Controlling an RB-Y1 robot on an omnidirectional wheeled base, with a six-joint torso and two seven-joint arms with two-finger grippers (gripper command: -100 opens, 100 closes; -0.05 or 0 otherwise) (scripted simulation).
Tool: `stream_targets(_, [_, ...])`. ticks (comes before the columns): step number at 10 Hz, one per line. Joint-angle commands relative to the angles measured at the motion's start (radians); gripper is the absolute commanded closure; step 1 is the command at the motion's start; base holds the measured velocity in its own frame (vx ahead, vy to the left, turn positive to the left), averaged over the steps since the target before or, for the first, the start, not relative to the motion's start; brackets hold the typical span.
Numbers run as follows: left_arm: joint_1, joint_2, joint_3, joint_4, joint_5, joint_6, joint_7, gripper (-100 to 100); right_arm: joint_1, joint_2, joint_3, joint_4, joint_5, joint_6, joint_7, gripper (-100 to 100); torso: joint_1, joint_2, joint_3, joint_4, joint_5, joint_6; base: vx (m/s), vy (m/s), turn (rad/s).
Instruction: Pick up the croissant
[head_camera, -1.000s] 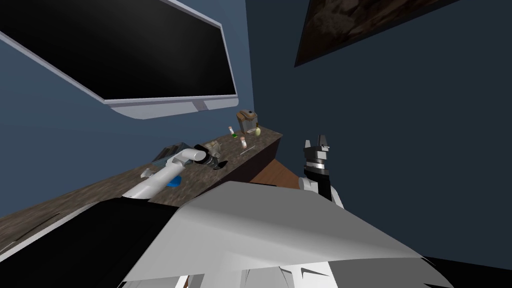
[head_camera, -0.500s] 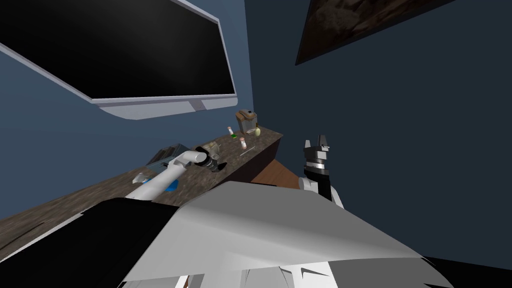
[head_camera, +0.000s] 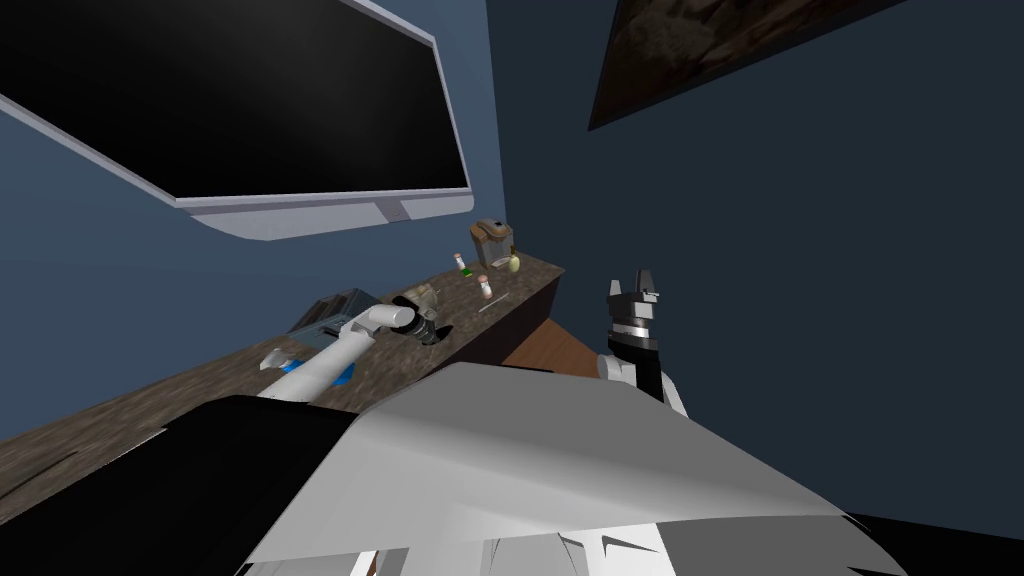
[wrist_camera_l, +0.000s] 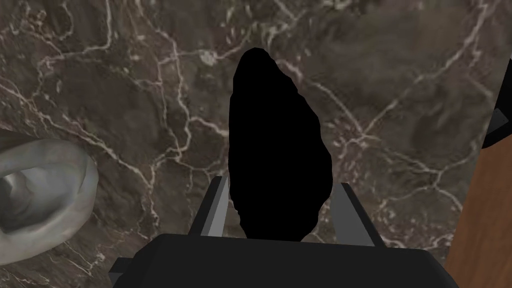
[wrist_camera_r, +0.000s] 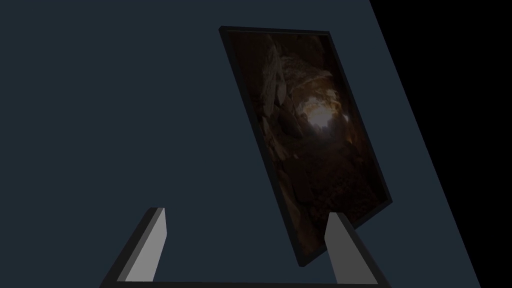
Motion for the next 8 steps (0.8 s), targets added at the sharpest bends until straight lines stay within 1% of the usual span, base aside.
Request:
stream_targets(1, [0.000,0.000,0.000,0.000,0.000,0.000,0.000,100,0.000,0.000,0.000,0.000,0.000,0.000,0.000,0,0.000,0.000,0.000,0.000,0.000,0.000,0.000,0.000,0.000])
stream_targets(3, [0.000,0.000,0.000,0.000,0.000,0.000,0.000,100,0.000,0.000,0.000,0.000,0.000,0.000,0.000,0,0.000,0.000,0.000,0.000,0.000,0.000,0.000,0.000,0.000])
stream_targets(4, [0.000,0.000,0.000,0.000,0.000,0.000,0.000,0,0.000,0.000,0.000,0.000,0.000,0.000,0.000,0,0.001,0.000,0.000,0.000,0.000,0.000,0.000,0.000,0.000])
stream_targets(5, [-0.003,0.024,0.010,-0.029,0.023,0.023,0.018,100,0.000,0.000,0.000,0.000,0.000,0.000,0.000,0,0.001,0.000,0.000,0.000,0.000,0.000,-0.004,0.008,0.071])
stream_targets(6, [-0.003,0.037,0.017,-0.047,0.035,0.036,0.030,100,0.000,0.000,0.000,0.000,0.000,0.000,0.000,0,0.001,0.000,0.000,0.000,0.000,0.000,-0.006,0.015,0.050])
stream_targets(7, [0.001,0.030,0.016,-0.040,0.028,0.027,0.022,100,0.000,0.000,0.000,0.000,0.000,0.000,0.000,0,0.001,0.001,0.000,0.000,0.000,0.000,-0.002,0.008,0.005])
stream_targets(8, [0.001,0.032,0.017,-0.042,0.030,0.031,0.025,0,0.000,0.000,0.000,0.000,0.000,0.000,0.000,0,0.001,0.000,0.000,0.000,0.000,0.000,0.000,0.000,0.000])
